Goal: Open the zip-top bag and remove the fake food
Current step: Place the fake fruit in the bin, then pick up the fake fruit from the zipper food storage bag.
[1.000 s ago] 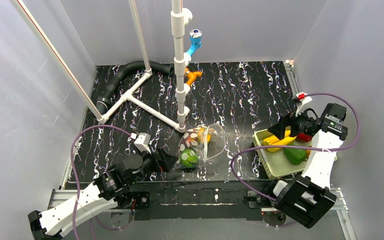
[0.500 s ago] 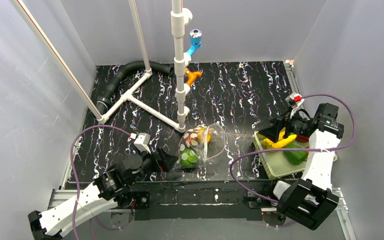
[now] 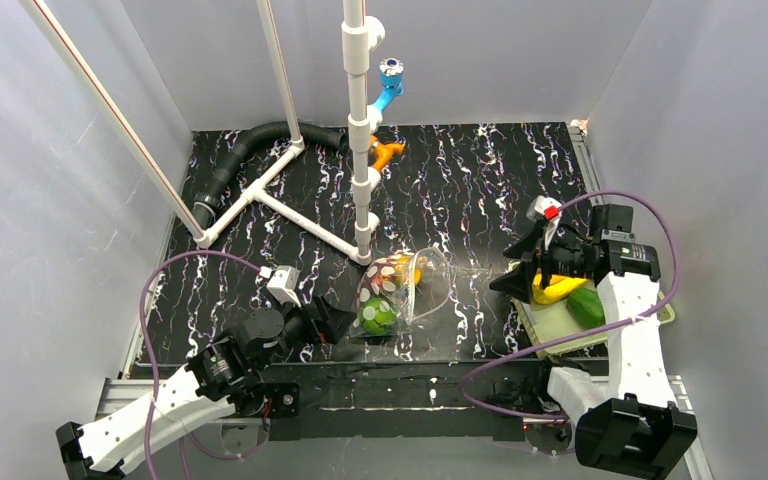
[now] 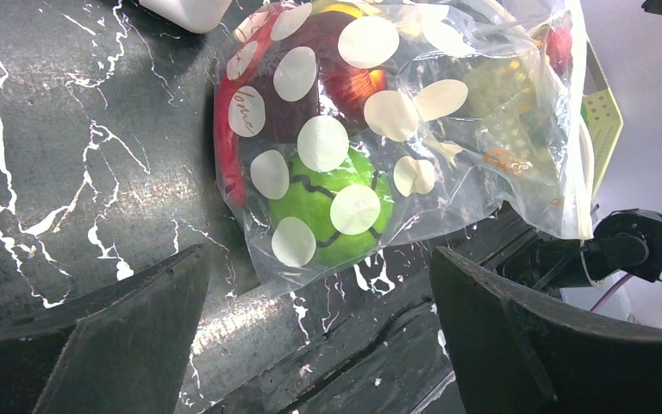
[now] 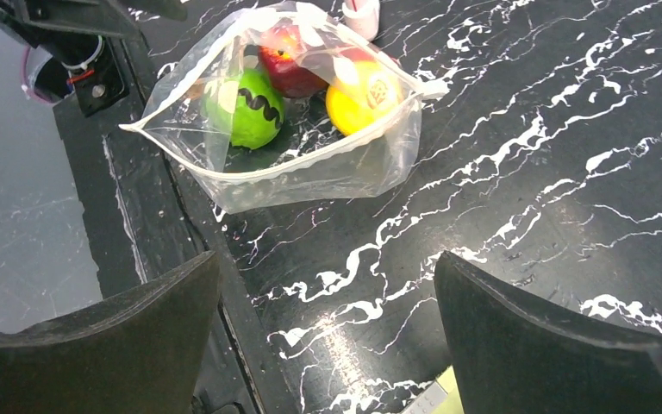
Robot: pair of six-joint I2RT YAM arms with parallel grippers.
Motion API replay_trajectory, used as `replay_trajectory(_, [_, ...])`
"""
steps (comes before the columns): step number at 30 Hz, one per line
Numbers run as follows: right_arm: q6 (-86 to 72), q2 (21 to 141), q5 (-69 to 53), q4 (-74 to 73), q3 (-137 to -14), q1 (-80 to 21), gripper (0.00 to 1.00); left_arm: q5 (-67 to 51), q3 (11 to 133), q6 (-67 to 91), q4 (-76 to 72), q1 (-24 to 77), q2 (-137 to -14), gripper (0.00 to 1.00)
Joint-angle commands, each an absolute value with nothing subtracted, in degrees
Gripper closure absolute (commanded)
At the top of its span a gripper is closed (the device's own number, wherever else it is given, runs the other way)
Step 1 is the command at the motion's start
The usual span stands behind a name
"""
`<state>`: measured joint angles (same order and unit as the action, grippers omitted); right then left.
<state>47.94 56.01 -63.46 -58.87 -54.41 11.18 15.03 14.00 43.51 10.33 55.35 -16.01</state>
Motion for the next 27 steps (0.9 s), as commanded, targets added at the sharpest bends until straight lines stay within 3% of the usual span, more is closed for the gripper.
replay_trajectory(1, [46.25, 55.20, -61.52, -56.38, -53.63, 7.30, 0.02, 16.34, 14.68, 43.39, 10.10, 55.64, -15.56, 0.02])
replay_trajectory(27, [46.44, 54.90, -57.95, -53.00, -52.43, -7.05, 0.02, 16.70, 15.22, 43.72, 9.32, 55.63, -16.88, 0.02])
